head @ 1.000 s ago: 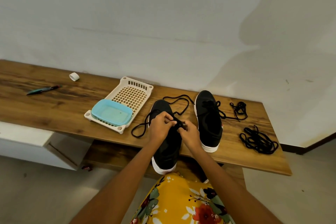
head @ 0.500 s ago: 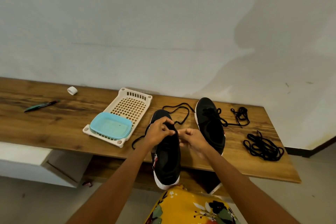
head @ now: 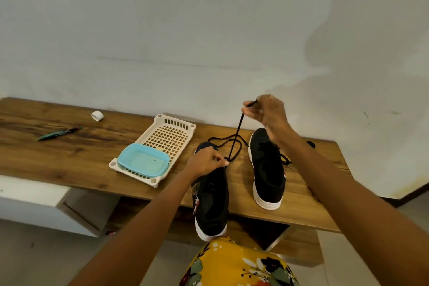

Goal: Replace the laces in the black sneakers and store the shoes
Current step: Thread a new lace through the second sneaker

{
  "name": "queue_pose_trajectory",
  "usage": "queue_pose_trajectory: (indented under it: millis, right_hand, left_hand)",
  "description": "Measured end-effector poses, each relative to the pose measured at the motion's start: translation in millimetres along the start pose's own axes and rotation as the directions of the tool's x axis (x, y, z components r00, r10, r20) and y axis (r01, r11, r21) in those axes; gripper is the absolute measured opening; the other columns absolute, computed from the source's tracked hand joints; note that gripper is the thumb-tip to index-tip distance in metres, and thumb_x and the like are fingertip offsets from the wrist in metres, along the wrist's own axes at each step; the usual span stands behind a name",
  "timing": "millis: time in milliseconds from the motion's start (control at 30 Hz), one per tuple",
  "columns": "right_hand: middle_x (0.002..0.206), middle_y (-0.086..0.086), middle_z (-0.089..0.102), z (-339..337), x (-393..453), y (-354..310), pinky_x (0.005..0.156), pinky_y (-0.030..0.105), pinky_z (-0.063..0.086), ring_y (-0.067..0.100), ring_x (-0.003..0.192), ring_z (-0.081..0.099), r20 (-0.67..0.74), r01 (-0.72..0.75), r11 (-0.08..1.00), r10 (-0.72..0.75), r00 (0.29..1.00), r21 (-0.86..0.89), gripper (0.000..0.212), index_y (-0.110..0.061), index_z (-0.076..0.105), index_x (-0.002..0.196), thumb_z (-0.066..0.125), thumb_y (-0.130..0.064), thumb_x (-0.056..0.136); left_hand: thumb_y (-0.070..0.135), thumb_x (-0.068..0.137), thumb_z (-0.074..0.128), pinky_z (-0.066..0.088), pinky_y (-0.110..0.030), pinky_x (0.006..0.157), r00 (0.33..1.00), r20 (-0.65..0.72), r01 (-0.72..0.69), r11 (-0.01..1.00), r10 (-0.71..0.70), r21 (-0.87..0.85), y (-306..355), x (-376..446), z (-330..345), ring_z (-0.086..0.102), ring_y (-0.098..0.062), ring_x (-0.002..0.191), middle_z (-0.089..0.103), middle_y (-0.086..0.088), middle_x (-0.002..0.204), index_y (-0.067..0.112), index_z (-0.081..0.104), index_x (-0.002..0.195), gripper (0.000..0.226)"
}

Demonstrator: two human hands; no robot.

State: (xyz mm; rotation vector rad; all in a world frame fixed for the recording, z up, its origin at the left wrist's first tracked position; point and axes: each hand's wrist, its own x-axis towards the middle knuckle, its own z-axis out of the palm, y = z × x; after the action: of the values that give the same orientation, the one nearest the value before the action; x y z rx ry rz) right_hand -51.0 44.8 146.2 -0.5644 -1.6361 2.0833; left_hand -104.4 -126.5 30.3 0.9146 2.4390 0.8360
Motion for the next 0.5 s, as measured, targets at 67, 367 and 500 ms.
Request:
queue_pose_trajectory:
  millis: [67, 367, 500]
  right_hand:
    - [0.076, 0.012, 0.068, -1, 2, -16, 0.067, 0.029, 0.059, 0.024, 0.066, 0.068, -0.047, 0.045, 0.995, -0.041, 0.998, 0.094, 0.013, -0.003, 0.051, 0.085, 0.040, -0.001, 0.090]
    - [0.079, 0.005, 0.061, -9, -42, 19, 0.067, 0.021, 0.057, 0.012, 0.070, 0.062, 0.120, 0.071, 0.934, -0.031, 0.992, -0.349, 0.007, -0.007, 0.057, 0.097, 0.050, -0.005, 0.096]
    - [0.078, 0.009, 0.058, 9, -45, -9, 0.067, 0.022, 0.056, 0.019, 0.070, 0.061, 0.141, 0.150, 0.979, -0.130, 0.981, -0.140, 0.006, -0.002, 0.055, 0.100, 0.050, -0.003, 0.096]
  left_hand:
    - [0.035, 0.087, 0.063, 0.047, -0.033, 0.083, 0.998, -0.066, 0.000, 0.994, -0.007, -0.110, 7, 5, -9, 0.058, -0.012, 0.085, 0.061, 0.009, 0.083, 0.018, 0.073, 0.091, 0.021]
    - [0.025, 0.089, 0.061, 0.047, -0.030, 0.076, 0.989, -0.150, -0.025, 0.980, -0.005, -0.198, 60, 5, -63, 0.061, -0.019, 0.087, 0.064, 0.001, 0.086, 0.017, 0.065, 0.086, 0.009]
    - [0.028, 0.088, 0.063, 0.048, -0.024, 0.059, 0.998, 0.032, 0.060, 0.995, -0.057, -0.081, 66, -12, -45, 0.060, -0.017, 0.080, 0.060, -0.003, 0.107, 0.013, 0.054, 0.119, 0.036]
